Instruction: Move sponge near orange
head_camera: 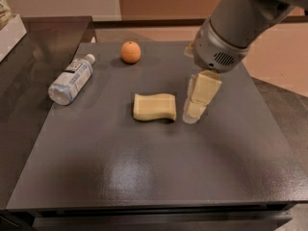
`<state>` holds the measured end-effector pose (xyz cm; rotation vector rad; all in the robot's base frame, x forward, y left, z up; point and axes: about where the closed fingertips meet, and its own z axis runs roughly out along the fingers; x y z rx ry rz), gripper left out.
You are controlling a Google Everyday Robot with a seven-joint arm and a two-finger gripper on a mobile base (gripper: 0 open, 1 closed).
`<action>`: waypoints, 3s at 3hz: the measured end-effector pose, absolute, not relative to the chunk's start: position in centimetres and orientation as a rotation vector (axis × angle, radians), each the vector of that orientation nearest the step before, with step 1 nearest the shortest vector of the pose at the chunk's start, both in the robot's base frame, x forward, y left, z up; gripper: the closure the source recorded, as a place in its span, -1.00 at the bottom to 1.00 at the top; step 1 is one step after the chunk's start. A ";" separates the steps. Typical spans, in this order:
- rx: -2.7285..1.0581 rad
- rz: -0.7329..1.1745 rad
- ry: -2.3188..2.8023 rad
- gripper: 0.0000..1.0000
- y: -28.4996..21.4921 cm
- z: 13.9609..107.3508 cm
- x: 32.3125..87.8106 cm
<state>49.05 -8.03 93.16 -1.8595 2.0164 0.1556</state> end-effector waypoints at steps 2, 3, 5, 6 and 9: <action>-1.922 0.251 1.958 -1.00 -4.2 89.4 50.4; -1.955 0.284 1.941 -1.00 -3.2 87.4 50.6; -1.999 0.323 1.925 -1.00 -2.2 84.7 50.8; -2.015 0.339 1.929 -0.68 -2.0 84.1 51.1; -1.973 0.347 1.926 0.72 -1.6 86.3 53.3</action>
Offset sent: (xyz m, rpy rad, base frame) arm 0.0220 0.0563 -0.0629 0.0631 0.0649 0.1156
